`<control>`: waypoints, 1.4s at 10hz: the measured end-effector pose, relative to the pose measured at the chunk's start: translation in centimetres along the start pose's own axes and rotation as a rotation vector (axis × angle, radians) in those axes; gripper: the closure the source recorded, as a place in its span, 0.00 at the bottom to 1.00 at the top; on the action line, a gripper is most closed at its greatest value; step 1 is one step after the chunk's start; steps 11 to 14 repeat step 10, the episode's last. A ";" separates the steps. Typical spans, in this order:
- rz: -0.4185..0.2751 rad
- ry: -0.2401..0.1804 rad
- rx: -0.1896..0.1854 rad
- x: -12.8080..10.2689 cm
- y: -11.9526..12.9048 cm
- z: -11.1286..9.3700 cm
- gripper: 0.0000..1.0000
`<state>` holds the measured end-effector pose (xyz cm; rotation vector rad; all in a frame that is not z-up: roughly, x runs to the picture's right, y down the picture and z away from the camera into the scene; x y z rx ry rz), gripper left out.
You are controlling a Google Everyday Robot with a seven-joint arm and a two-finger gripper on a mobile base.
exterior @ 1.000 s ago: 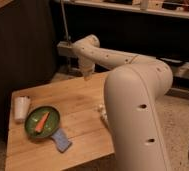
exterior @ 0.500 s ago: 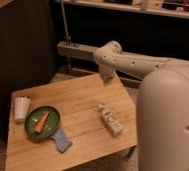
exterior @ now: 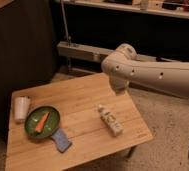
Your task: Move the arm in a circular motion
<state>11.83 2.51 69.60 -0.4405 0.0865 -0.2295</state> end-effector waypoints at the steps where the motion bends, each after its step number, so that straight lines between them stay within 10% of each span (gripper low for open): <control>1: 0.006 -0.015 -0.008 -1.1 1.9 -1.0 1.00; 5: -0.035 -0.192 -0.067 -10.3 7.4 -4.1 1.00; 10: -0.246 -0.367 -0.135 -23.2 4.4 -6.7 1.00; 14: -0.246 -0.367 -0.135 -23.2 4.4 -6.7 1.00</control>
